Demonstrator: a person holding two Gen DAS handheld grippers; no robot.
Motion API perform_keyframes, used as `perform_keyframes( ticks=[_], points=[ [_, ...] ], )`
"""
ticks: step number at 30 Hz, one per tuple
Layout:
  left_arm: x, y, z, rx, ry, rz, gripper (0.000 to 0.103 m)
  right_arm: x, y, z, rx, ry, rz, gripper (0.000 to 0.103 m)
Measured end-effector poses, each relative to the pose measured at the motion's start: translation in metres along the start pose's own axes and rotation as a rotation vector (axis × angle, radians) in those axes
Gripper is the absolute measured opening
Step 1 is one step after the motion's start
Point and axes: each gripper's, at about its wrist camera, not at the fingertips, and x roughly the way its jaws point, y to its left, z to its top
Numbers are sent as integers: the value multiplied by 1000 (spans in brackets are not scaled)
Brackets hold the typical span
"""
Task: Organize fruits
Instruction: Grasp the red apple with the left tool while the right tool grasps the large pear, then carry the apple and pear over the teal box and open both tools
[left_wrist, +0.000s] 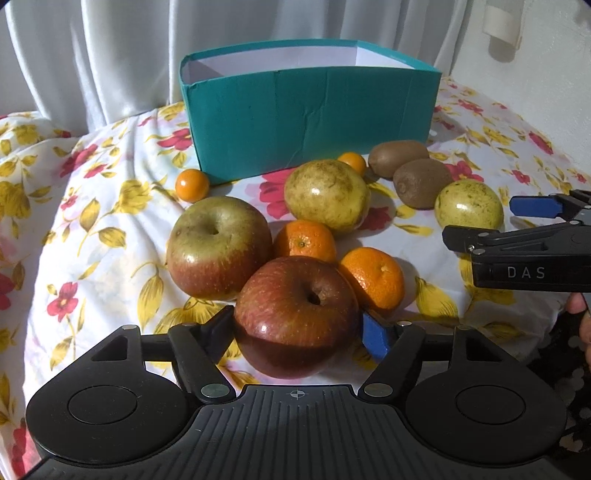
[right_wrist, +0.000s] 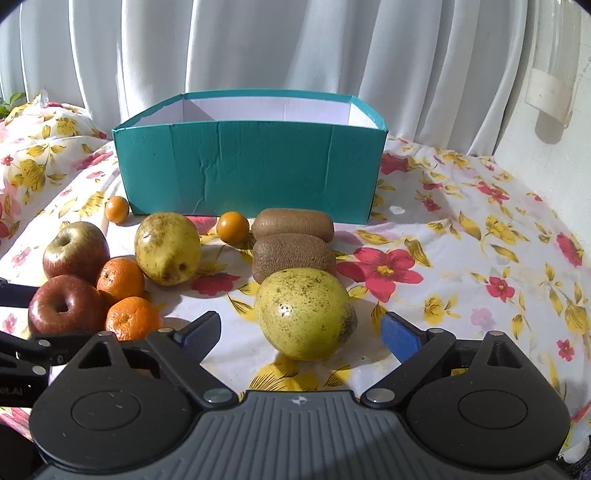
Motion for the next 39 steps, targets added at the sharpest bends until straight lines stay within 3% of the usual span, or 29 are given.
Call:
perform_keyframes(
  ticks=[7,12,25,29,34,39],
  points=[
    [15,0,0,-12,6,-5,75,17,-2,0,-14,13,-3,84],
    [17,-1,-1,-4,-20,-4,75,30,-4,0,-5,39,12,66],
    [-4,-1,4,-12,-50,-21,74,25,-9,-1,5,15,53,63],
    [-29,-5,27,0,-121,-44,74,10,-12,7,20,-11,57,64],
    [-55,1,81,-10,-222,-25,74,-9,-18,37,55,-69,72,64],
    [-63,9,140,-35,-280,83,74,-18,-23,79,74,-149,72,64]
  ],
)
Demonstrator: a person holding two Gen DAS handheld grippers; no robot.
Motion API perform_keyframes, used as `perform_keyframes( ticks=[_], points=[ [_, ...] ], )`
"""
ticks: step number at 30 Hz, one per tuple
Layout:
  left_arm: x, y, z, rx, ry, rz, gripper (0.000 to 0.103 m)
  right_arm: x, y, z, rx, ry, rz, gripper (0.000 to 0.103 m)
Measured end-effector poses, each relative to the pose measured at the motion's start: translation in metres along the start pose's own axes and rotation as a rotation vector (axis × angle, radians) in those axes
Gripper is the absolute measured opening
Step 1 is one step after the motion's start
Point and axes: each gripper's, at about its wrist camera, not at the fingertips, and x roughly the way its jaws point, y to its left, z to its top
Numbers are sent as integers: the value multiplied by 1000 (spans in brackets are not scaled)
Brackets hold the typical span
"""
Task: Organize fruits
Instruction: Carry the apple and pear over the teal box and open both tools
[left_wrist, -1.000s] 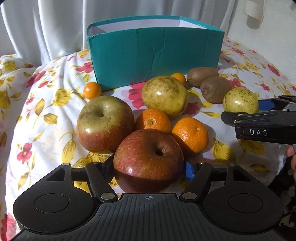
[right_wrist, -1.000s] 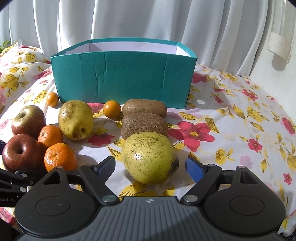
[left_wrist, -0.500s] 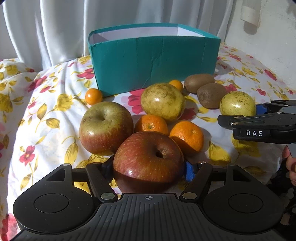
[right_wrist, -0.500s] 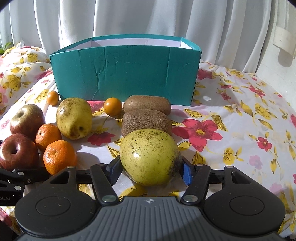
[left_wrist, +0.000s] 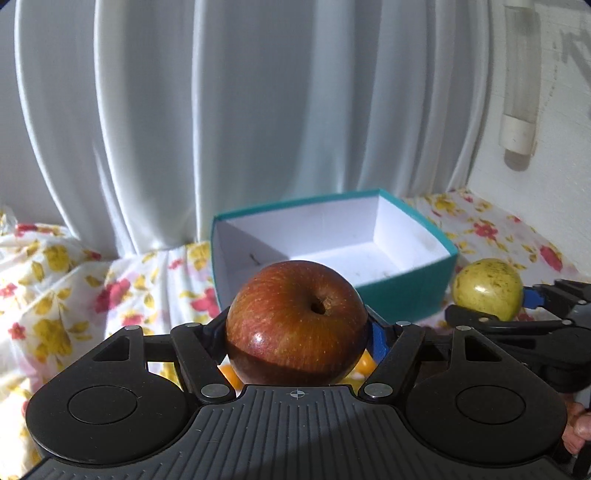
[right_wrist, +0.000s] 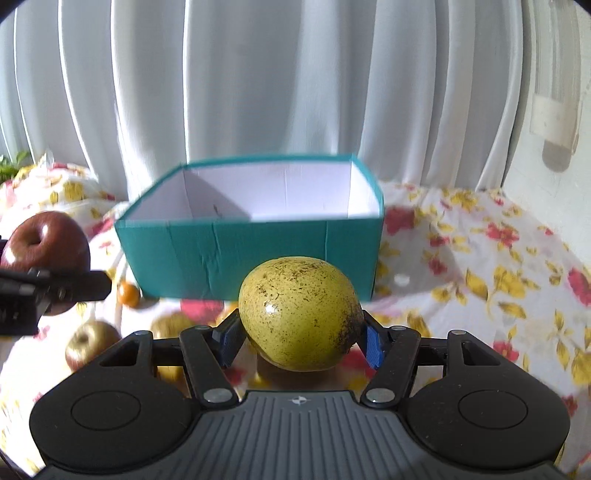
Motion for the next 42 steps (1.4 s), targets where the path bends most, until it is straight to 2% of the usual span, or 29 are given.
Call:
perform_keyframes(
  ticks=[4,8,13,17,23,42],
  points=[
    [19,10,31,-33,-16,28,74,0,0,40,-5,-95,-21,64],
    [47,17,33,-67,48,39,74,13,4,64,-31,-181,-60,64],
    [70,18,22,-67,110,24,74,40,6,62,-12,-143,-48,64],
    [77,22,22,-70,112,27,74,53,9,57,-14,-109,-50,64],
    [94,27,25,-91,120,64,74,69,11,58,-48,-104,-66,64],
    [138,25,15,-75,197,79,74,117,-7,51,-46,-9,-79,63]
  ],
)
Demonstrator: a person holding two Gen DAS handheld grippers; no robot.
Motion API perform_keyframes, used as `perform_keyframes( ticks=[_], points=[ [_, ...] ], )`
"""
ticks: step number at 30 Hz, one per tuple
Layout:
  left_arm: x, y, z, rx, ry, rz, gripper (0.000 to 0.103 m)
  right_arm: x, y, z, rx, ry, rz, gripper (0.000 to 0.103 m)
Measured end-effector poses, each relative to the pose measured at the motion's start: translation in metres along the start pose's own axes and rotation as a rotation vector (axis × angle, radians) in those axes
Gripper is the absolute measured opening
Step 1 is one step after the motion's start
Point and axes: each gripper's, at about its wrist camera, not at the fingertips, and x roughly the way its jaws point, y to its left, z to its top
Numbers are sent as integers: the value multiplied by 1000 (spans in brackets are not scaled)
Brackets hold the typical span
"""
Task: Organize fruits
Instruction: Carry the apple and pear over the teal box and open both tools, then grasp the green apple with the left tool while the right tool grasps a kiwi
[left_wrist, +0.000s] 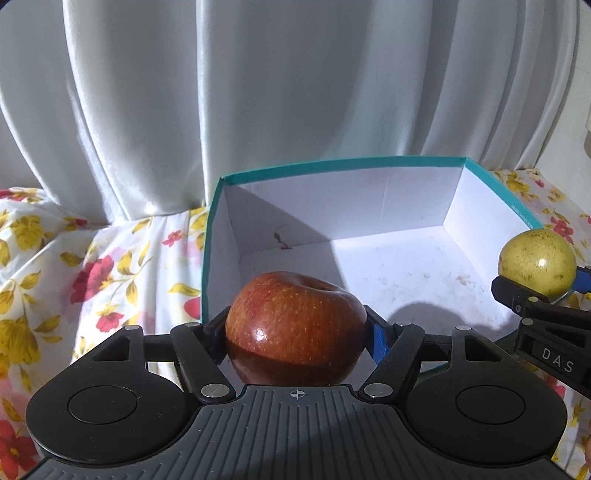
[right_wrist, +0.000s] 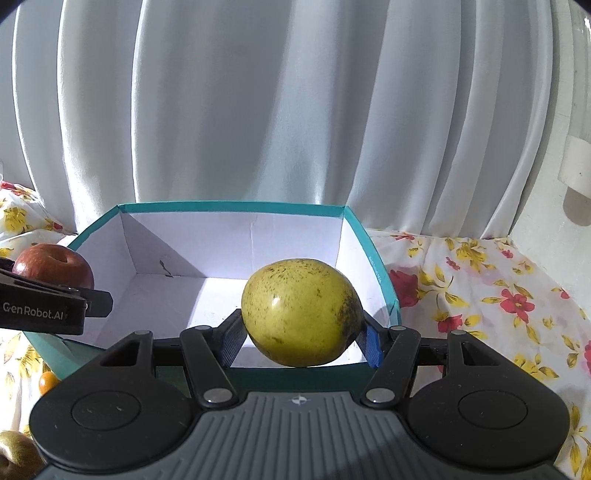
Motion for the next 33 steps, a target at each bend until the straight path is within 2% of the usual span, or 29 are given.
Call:
perform_keyframes(
  ticks=[10,13,16,19,21,23,27,33],
  points=[
    [8,-6,-3,15,22,-28,75,6,0,0,-8,-3,4,62],
    [1,-2,-2,-7,-10,-44,74,2,2,2,-29,-23,-12,54],
    [-15,5,-1,-24,-66,-50,85,-5,3,5,-41,-48,-25,55],
    [-37,15,-7,-38,-132,-79,87,-19,0,5,-13,-77,-23,64],
    [-52,21,-15,-38,-165,-88,89,-35,-3,3,16,-115,-23,81],
    [-67,26,-25,-34,-202,-95,92,-51,-5,-4,33,-142,-27,87],
    [-86,28,-50,-5,-223,-74,92,-71,-4,-25,40,-112,-9,88],
    [-92,26,-87,52,-184,-69,92,-77,9,-53,-1,-32,-34,88]
  ],
)
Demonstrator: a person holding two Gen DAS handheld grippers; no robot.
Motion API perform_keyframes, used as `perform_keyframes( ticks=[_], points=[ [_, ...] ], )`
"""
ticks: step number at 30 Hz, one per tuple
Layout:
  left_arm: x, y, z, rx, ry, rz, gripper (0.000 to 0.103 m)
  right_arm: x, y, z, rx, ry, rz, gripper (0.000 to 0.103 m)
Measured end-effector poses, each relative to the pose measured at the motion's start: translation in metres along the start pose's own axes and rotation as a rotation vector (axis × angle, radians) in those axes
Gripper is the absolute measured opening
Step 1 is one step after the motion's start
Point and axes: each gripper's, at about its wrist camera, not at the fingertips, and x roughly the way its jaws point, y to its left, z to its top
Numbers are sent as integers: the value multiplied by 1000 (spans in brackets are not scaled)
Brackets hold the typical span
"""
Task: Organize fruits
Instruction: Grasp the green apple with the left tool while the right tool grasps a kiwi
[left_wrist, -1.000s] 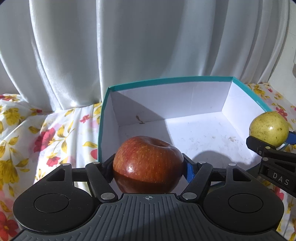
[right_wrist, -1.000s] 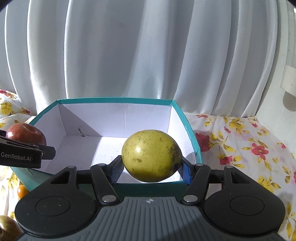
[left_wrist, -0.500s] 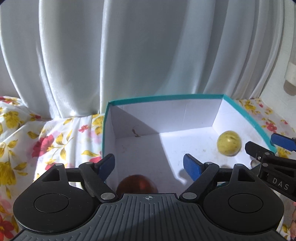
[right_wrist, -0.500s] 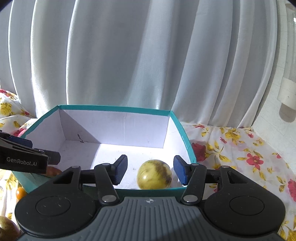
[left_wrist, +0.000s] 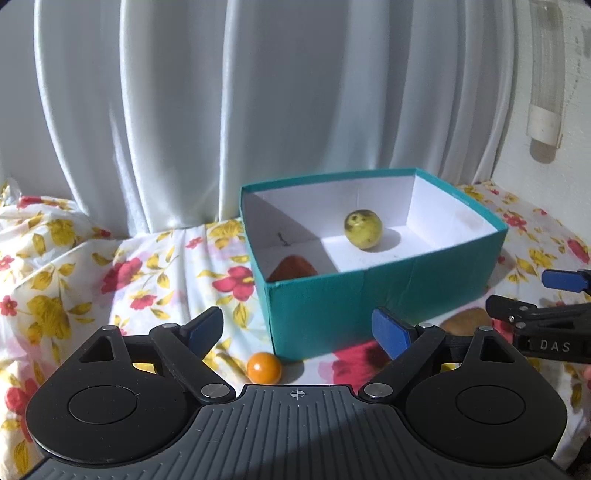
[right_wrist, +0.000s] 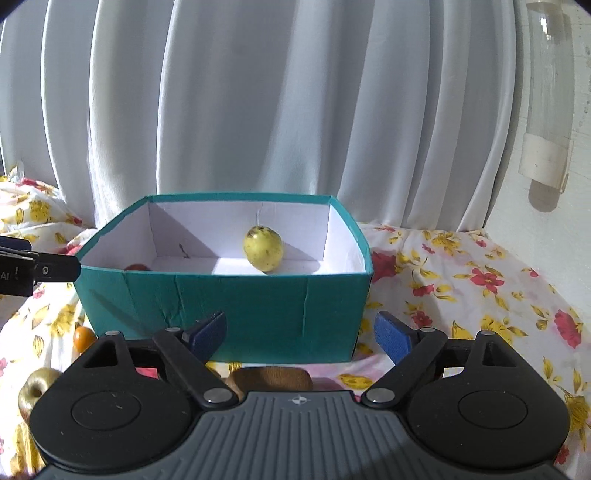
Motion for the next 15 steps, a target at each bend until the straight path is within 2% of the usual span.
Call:
perform_keyframes(
  ticks=[5,10,15],
  points=[
    [-3,-3,-25,1,39,-38,91,4,1,-18,66,90,10,88],
    [-7,-4,-43,6,69,-34,91,6,6,-37,48,133,-9,88],
    [-3,-5,-58,33,91,5,89,12,14,-44,11,151,5,88]
  ],
)
